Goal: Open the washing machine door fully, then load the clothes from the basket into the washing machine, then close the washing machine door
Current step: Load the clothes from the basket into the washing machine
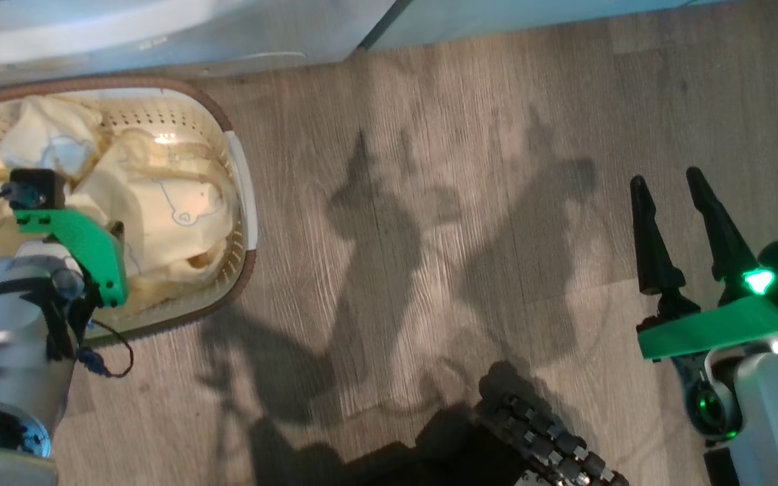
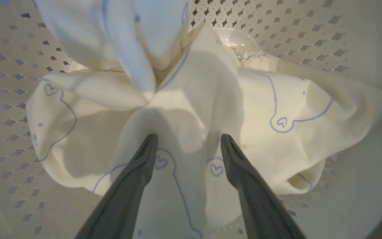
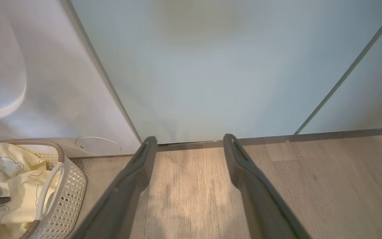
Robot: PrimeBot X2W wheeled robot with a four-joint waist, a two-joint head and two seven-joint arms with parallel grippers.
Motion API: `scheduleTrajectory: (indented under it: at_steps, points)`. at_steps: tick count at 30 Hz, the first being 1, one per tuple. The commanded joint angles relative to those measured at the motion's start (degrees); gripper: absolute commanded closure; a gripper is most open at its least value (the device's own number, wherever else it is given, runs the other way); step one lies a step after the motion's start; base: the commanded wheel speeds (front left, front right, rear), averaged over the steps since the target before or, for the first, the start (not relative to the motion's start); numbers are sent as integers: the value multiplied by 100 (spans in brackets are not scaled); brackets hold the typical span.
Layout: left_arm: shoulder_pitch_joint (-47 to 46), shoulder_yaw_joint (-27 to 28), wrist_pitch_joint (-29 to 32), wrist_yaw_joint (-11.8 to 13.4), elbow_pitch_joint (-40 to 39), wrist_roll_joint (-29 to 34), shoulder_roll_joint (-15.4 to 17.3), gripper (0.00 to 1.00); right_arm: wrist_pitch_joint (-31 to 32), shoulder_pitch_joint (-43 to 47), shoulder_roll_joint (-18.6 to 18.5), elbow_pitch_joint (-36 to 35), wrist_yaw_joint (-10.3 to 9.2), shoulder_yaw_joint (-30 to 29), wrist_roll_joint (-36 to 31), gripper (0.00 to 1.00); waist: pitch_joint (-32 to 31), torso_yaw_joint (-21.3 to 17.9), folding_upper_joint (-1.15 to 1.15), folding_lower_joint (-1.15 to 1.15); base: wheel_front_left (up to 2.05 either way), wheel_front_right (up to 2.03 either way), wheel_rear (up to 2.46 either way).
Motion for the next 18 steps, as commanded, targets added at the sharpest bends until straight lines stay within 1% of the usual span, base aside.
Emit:
scheduleTrajectory:
  at_steps: [1,6,10,12,18]
  points:
    - [-18,79,-1,-4,-16,-39,231,0,-55,40,-28,-164,26,74,2,0,85,-20,0,-1,0,0,0]
    - [-139,41,177,16,21,-59,298,0,-55,-38,-16,-189,26,89,7,0,250,-47,0,-1,0,0,0]
    - [-193,34,407,138,41,-87,334,0,-55,-67,-12,-190,26,114,2,0,345,-73,0,-1,0,0,0]
    - [-206,27,507,157,46,-102,354,0,-55,-75,-10,-191,26,131,-1,0,383,-90,0,-1,0,0,0]
    - [-266,-100,854,200,55,-54,341,0,-55,-55,-9,-204,26,123,-1,0,475,-56,0,-1,0,0,0]
